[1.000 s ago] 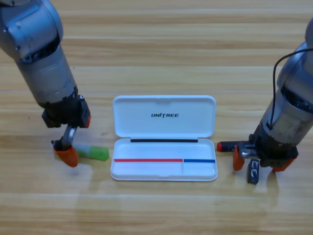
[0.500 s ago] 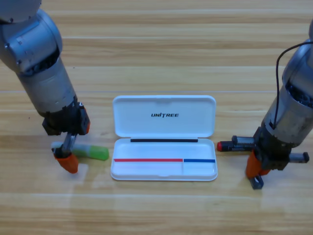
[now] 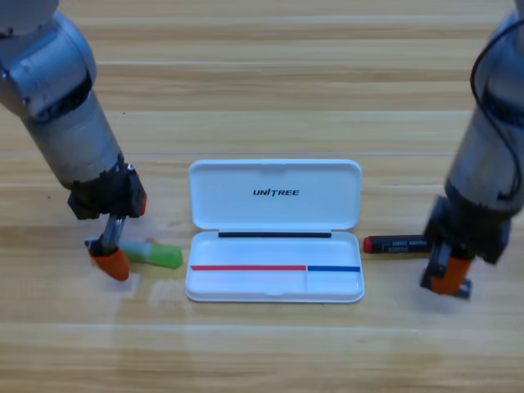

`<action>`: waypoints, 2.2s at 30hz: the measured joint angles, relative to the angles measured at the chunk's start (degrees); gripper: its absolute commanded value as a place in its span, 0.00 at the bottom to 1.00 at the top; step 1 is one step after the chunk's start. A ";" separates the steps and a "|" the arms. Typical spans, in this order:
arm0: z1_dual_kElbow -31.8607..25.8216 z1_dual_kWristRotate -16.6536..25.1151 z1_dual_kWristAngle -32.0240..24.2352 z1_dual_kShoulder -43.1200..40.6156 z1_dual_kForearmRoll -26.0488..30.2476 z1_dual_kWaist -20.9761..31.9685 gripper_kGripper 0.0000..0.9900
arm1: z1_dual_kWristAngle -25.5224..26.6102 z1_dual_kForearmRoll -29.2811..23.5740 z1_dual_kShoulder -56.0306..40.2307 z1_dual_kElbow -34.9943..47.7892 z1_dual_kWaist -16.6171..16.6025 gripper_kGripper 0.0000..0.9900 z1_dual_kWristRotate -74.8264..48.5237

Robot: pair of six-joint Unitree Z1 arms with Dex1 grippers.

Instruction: Clean up eraser and pencils

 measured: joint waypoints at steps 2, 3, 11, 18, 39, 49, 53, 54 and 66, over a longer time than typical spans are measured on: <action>0.95 0.24 0.00 0.12 -0.80 0.02 1.00 | -0.17 1.55 -0.38 -2.56 1.12 0.00 -7.46; 1.40 0.33 0.00 0.30 -1.16 0.02 0.99 | -0.55 2.13 -0.44 -3.62 1.58 0.00 -9.98; 4.20 0.41 0.05 1.32 -6.35 0.08 0.83 | -0.80 5.42 3.67 -14.71 4.70 0.00 -18.54; 7.31 0.58 0.25 0.11 -11.61 0.08 0.33 | -0.21 6.27 9.14 -18.87 6.25 0.00 -19.49; -5.66 -0.52 5.24 -1.29 9.85 0.05 0.00 | 0.13 6.28 15.90 -24.79 6.43 0.15 -19.91; -11.68 -3.59 5.24 -5.04 16.74 -1.21 0.00 | 0.34 6.28 15.90 -24.78 6.43 0.76 -19.91; -14.54 -4.95 4.87 -5.14 18.75 -1.77 0.00 | 0.97 6.28 15.57 -23.83 6.43 0.82 -19.91; -15.49 -5.39 4.68 -5.14 19.59 -2.04 0.00 | 1.34 6.28 15.17 -23.03 6.43 0.82 -19.91; -29.35 -12.55 -0.03 1.42 26.39 -10.98 0.00 | 2.51 7.22 -4.96 0.12 4.22 1.00 -23.57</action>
